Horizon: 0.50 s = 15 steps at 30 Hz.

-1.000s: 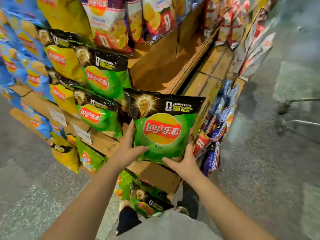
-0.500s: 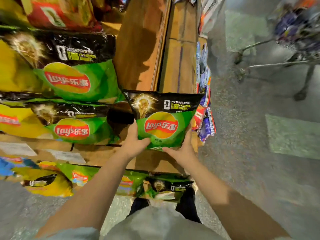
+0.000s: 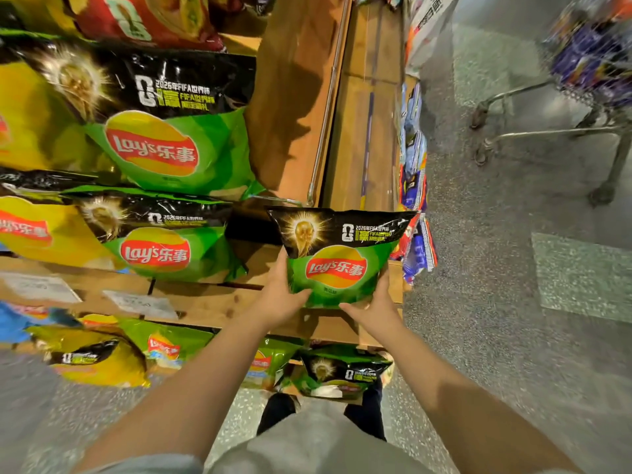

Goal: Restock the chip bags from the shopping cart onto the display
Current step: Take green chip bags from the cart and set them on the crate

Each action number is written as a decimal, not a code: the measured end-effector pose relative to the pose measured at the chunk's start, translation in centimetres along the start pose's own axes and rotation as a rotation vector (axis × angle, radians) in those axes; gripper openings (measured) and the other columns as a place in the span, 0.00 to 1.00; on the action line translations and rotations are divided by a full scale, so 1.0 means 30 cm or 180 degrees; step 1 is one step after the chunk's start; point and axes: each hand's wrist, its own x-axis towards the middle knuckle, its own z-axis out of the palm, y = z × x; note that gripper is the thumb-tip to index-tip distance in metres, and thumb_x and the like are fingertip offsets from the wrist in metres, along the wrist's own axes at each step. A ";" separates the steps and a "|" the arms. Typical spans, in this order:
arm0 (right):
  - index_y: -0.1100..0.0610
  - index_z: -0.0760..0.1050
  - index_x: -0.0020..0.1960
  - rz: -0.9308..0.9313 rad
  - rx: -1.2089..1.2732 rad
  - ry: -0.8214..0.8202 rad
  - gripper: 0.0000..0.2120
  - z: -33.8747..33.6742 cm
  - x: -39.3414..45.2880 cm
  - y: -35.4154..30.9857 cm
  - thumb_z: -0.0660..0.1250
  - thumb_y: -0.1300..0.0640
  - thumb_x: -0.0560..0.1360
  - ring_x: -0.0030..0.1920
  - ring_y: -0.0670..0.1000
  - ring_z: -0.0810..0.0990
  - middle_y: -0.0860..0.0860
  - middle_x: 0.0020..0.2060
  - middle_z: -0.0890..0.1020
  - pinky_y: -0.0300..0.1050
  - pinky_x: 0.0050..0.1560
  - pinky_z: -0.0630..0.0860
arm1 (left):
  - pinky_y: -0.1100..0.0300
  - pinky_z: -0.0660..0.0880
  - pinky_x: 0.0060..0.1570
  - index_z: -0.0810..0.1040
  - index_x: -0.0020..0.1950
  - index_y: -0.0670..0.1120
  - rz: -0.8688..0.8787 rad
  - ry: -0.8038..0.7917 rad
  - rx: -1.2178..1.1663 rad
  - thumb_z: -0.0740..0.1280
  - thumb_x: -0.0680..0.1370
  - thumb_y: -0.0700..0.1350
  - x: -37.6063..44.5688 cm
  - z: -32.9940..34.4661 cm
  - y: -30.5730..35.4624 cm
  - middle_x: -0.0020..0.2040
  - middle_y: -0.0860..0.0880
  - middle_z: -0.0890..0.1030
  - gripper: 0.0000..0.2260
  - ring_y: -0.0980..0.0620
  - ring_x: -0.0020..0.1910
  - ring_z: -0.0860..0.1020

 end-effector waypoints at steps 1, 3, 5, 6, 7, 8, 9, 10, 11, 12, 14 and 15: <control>0.48 0.34 0.76 -0.0010 0.0001 -0.0001 0.57 0.004 -0.004 0.002 0.77 0.58 0.68 0.71 0.52 0.66 0.51 0.74 0.62 0.45 0.67 0.64 | 0.57 0.68 0.63 0.47 0.77 0.55 -0.0027 0.0051 -0.0101 0.68 0.75 0.34 -0.013 -0.002 0.002 0.67 0.55 0.64 0.41 0.55 0.68 0.65; 0.46 0.32 0.76 0.0034 0.0002 0.0014 0.58 0.016 -0.016 -0.001 0.76 0.58 0.68 0.72 0.53 0.64 0.51 0.74 0.60 0.48 0.70 0.63 | 0.51 0.66 0.67 0.43 0.78 0.55 -0.0102 0.0233 -0.0224 0.67 0.76 0.35 -0.036 -0.006 0.002 0.73 0.52 0.59 0.42 0.52 0.72 0.60; 0.37 0.28 0.72 0.0094 0.0126 0.0095 0.61 0.033 -0.026 0.010 0.77 0.56 0.67 0.73 0.54 0.63 0.51 0.75 0.59 0.57 0.71 0.63 | 0.48 0.61 0.71 0.43 0.78 0.55 -0.0066 0.0472 -0.0142 0.68 0.76 0.36 -0.057 -0.014 -0.005 0.78 0.49 0.53 0.41 0.49 0.76 0.54; 0.33 0.28 0.70 0.0122 0.0195 0.0133 0.61 0.044 -0.031 0.015 0.77 0.56 0.67 0.73 0.54 0.63 0.51 0.76 0.58 0.59 0.71 0.63 | 0.48 0.59 0.71 0.43 0.78 0.55 -0.0024 0.0573 -0.0070 0.68 0.76 0.38 -0.067 -0.020 -0.007 0.78 0.49 0.52 0.41 0.49 0.76 0.53; 0.32 0.28 0.70 0.0152 0.0263 0.0170 0.60 0.053 -0.041 0.013 0.76 0.56 0.67 0.73 0.54 0.62 0.51 0.76 0.58 0.60 0.71 0.63 | 0.48 0.58 0.72 0.44 0.78 0.55 0.0021 0.0658 0.0001 0.69 0.76 0.39 -0.076 -0.026 -0.008 0.78 0.50 0.52 0.41 0.49 0.76 0.53; 0.35 0.29 0.72 0.0194 0.0304 0.0218 0.59 0.060 -0.061 0.000 0.76 0.57 0.67 0.74 0.54 0.61 0.51 0.76 0.56 0.60 0.72 0.62 | 0.47 0.58 0.72 0.44 0.78 0.56 0.0069 0.0755 0.0070 0.69 0.76 0.40 -0.088 -0.035 -0.004 0.78 0.50 0.52 0.41 0.49 0.76 0.53; 0.40 0.32 0.74 0.0212 0.0284 0.0319 0.57 0.064 -0.081 -0.017 0.75 0.58 0.68 0.74 0.55 0.59 0.52 0.77 0.54 0.57 0.72 0.60 | 0.48 0.58 0.73 0.45 0.78 0.56 0.0108 0.0854 0.0146 0.70 0.75 0.41 -0.096 -0.047 -0.002 0.78 0.50 0.53 0.41 0.49 0.76 0.53; 0.45 0.35 0.76 0.0184 0.0151 0.0504 0.55 0.067 -0.102 -0.030 0.75 0.58 0.69 0.75 0.56 0.57 0.53 0.77 0.51 0.55 0.73 0.60 | 0.48 0.58 0.72 0.46 0.78 0.55 0.0172 0.0958 0.0247 0.70 0.75 0.41 -0.104 -0.060 0.001 0.77 0.49 0.54 0.41 0.49 0.76 0.54; 0.48 0.39 0.77 0.0111 -0.0037 0.0732 0.51 0.072 -0.116 -0.035 0.74 0.57 0.70 0.76 0.57 0.54 0.53 0.77 0.49 0.54 0.72 0.60 | 0.50 0.58 0.72 0.47 0.78 0.54 0.0241 0.1070 0.0385 0.70 0.75 0.41 -0.112 -0.074 0.004 0.77 0.48 0.54 0.40 0.49 0.75 0.54; 0.51 0.41 0.78 -0.0041 -0.0192 0.0932 0.49 0.082 -0.132 -0.040 0.74 0.56 0.71 0.76 0.58 0.52 0.54 0.77 0.47 0.54 0.72 0.58 | 0.51 0.58 0.71 0.48 0.78 0.53 0.0304 0.1192 0.0527 0.70 0.75 0.40 -0.123 -0.090 0.010 0.77 0.47 0.55 0.40 0.49 0.75 0.54; 0.52 0.44 0.77 -0.0407 -0.0379 0.1094 0.47 0.103 -0.166 -0.072 0.73 0.54 0.71 0.76 0.57 0.49 0.55 0.76 0.47 0.54 0.73 0.56 | 0.51 0.58 0.71 0.49 0.78 0.53 0.0364 0.1424 0.0743 0.70 0.75 0.41 -0.140 -0.127 0.015 0.77 0.46 0.53 0.39 0.47 0.75 0.54; 0.52 0.45 0.77 -0.0587 -0.0466 0.1087 0.46 0.120 -0.174 -0.087 0.73 0.54 0.71 0.76 0.57 0.48 0.55 0.76 0.47 0.55 0.74 0.56 | 0.50 0.58 0.71 0.50 0.77 0.53 0.0373 0.1514 0.0829 0.70 0.75 0.41 -0.150 -0.147 0.018 0.77 0.45 0.52 0.38 0.46 0.75 0.53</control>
